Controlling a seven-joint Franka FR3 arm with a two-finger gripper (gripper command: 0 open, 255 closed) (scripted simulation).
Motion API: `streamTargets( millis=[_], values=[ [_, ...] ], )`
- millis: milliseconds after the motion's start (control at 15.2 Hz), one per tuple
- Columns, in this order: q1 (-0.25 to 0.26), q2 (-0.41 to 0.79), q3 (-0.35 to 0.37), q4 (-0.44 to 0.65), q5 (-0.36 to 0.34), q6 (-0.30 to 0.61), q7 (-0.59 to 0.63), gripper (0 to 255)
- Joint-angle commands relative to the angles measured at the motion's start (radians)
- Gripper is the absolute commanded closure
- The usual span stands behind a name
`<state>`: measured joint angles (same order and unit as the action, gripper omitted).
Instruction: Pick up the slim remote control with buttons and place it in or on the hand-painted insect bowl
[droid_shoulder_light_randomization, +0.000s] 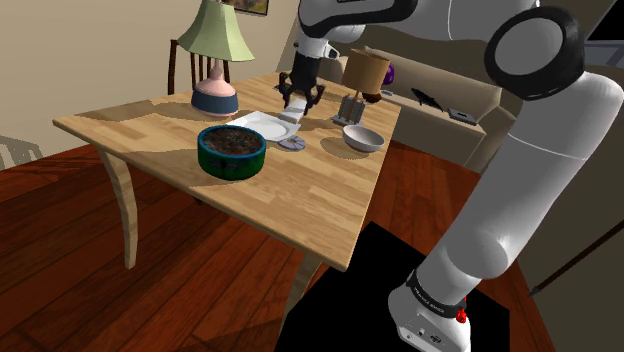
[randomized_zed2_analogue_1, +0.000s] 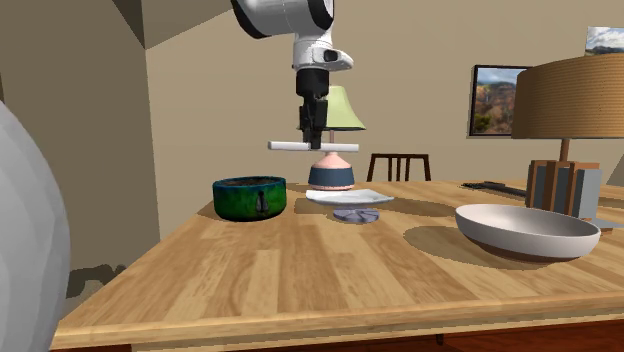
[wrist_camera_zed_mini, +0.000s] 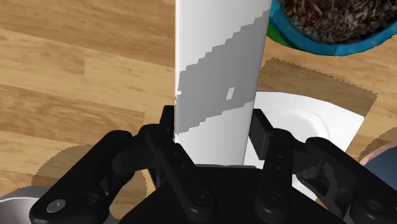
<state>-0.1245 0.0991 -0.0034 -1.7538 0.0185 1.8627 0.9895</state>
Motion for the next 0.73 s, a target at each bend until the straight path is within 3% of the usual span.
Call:
streamTargets(
  millis=[0, 660],
  values=[
    [0.026, 0.012, 0.021, 0.015, -0.003, -0.002, 0.049, 255],
    [0.155, 0.169, 0.105, 0.231, -0.031, -0.059, 0.265, 255]
  ],
)
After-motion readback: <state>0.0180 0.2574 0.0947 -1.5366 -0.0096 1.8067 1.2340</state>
